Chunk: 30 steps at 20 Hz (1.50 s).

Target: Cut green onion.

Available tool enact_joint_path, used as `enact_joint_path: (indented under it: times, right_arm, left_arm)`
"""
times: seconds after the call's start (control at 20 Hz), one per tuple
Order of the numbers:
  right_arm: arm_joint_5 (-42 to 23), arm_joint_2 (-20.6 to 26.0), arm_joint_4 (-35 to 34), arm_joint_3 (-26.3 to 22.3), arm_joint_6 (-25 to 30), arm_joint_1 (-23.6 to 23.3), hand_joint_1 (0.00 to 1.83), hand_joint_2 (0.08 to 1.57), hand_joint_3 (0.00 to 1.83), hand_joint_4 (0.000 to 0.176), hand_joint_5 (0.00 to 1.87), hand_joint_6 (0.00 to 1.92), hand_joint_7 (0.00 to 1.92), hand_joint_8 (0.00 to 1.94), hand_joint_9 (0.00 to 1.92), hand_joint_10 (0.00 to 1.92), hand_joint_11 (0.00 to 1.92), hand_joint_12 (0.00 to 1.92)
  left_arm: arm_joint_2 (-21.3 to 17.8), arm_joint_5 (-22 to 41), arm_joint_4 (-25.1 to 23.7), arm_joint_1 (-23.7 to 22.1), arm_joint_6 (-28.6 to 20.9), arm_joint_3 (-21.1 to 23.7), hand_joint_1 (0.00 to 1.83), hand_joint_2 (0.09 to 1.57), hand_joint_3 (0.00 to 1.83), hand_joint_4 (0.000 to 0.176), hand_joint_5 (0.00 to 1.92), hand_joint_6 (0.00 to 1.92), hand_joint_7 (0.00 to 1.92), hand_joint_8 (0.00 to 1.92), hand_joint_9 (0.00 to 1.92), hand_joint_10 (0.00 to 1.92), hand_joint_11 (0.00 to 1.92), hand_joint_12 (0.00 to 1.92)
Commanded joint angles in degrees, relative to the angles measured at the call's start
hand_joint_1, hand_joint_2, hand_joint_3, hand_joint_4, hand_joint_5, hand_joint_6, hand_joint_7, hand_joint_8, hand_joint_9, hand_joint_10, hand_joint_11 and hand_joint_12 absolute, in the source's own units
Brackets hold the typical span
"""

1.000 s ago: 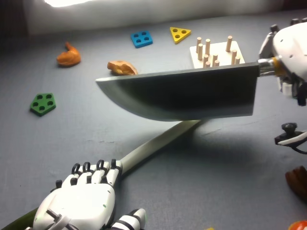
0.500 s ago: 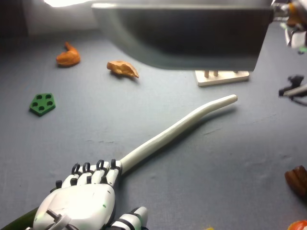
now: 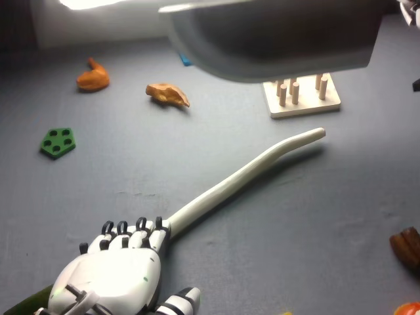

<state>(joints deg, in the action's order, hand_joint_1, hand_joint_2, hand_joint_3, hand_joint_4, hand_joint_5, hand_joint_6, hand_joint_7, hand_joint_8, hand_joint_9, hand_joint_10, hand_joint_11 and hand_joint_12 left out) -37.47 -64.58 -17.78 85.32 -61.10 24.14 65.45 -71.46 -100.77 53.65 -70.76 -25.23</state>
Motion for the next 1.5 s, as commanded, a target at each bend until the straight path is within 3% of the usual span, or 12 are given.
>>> enact_joint_path:
  times: [0.0, 0.1, 0.25, 0.35, 0.6, 0.9, 1.05, 1.15, 1.3, 1.45]
  right_arm:
    - [-8.8, -0.1, 1.2, 1.4, 2.1, -0.6, 1.56, 0.7, 0.94, 0.176, 1.31, 1.92, 1.6, 1.94, 1.64, 1.92, 1.69, 1.92]
    - [-10.7, -2.1, 3.0, 5.3, 4.4, 0.4, 1.55, 0.7, 0.94, 0.176, 1.38, 1.92, 1.61, 1.94, 1.65, 1.92, 1.7, 1.92]
    - [-11.1, -4.2, 5.0, 9.5, 7.6, 1.5, 1.53, 0.72, 0.88, 0.176, 1.33, 1.92, 1.57, 1.94, 1.62, 1.92, 1.66, 1.92]
    - [-12.3, -5.9, 6.9, 11.9, 8.4, 2.3, 1.54, 0.76, 0.81, 0.176, 1.35, 1.92, 1.57, 1.94, 1.61, 1.92, 1.66, 1.92]
    - [-14.2, -9.0, 7.6, 16.2, 10.2, 3.8, 1.53, 0.73, 0.89, 0.176, 1.32, 1.92, 1.58, 1.94, 1.62, 1.92, 1.68, 1.92]
    - [-14.9, -11.4, 6.8, 18.9, 11.0, 4.1, 1.55, 0.76, 0.84, 0.176, 1.29, 1.92, 1.57, 1.94, 1.62, 1.92, 1.67, 1.92]
    - [-15.2, -12.3, 6.6, 19.9, 11.0, 4.3, 1.54, 0.77, 0.82, 0.176, 1.31, 1.92, 1.59, 1.94, 1.66, 1.92, 1.7, 1.92]
    - [-15.2, -12.8, 6.2, 20.4, 11.0, 4.4, 1.55, 0.77, 0.81, 0.176, 1.45, 1.92, 1.64, 1.94, 1.67, 1.92, 1.72, 1.92]
    - [-15.2, -14.2, 6.1, 22.3, 11.0, 4.8, 1.55, 0.74, 0.9, 0.176, 1.39, 1.92, 1.63, 1.94, 1.67, 1.92, 1.72, 1.92]
    - [-15.3, -14.8, 6.1, 23.4, 11.3, 5.2, 1.62, 0.71, 0.94, 0.176, 1.4, 1.92, 1.63, 1.94, 1.67, 1.92, 1.72, 1.92]
  left_arm:
    - [0.0, -1.0, -3.6, -0.5, -0.1, -0.1, 0.28, 1.38, 0.0, 0.0, 0.12, 0.01, 0.13, 0.01, 0.1, 0.01, 0.0, 0.16]
    - [-0.3, -1.0, -3.8, -0.9, -0.1, -0.1, 0.22, 1.38, 0.0, 0.0, 0.11, 0.01, 0.11, 0.0, 0.09, 0.0, 0.0, 0.13]
    - [-1.4, -0.5, -4.2, -1.9, 0.0, -0.1, 0.22, 1.38, 0.0, 0.0, 0.1, 0.0, 0.11, 0.0, 0.08, 0.0, 0.0, 0.16]
    - [-2.2, -0.3, -4.5, -2.6, 0.0, 0.0, 0.21, 1.41, 0.01, 0.0, 0.05, 0.01, 0.07, 0.01, 0.04, 0.01, 0.0, 0.01]
    - [-4.8, 1.4, -3.8, -6.4, 1.9, 0.0, 0.25, 1.39, 0.0, 0.0, 0.06, 0.0, 0.08, 0.0, 0.06, 0.0, 0.0, 0.13]
    - [-10.0, 10.8, -2.5, -13.6, 9.4, -0.6, 0.15, 1.39, 0.0, 0.0, 0.11, 0.01, 0.13, 0.0, 0.09, 0.0, 0.0, 0.15]
    - [-12.3, 14.9, 1.0, -18.6, 15.8, -0.4, 0.25, 1.37, 0.0, 0.0, 0.11, 0.0, 0.12, 0.0, 0.09, 0.01, 0.0, 0.19]
    - [-12.9, 16.4, 2.3, -20.4, 16.9, -0.4, 0.19, 1.38, 0.0, 0.0, 0.11, 0.0, 0.12, 0.0, 0.1, 0.01, 0.0, 0.26]
    - [-13.1, 18.8, 3.2, -23.7, 17.9, -0.7, 0.18, 1.38, 0.0, 0.0, 0.08, 0.0, 0.09, 0.0, 0.07, 0.0, 0.0, 0.19]
    - [-12.9, 20.9, 6.3, -28.2, 23.2, -0.8, 0.19, 1.38, 0.0, 0.0, 0.09, 0.0, 0.09, 0.0, 0.05, 0.0, 0.0, 0.19]
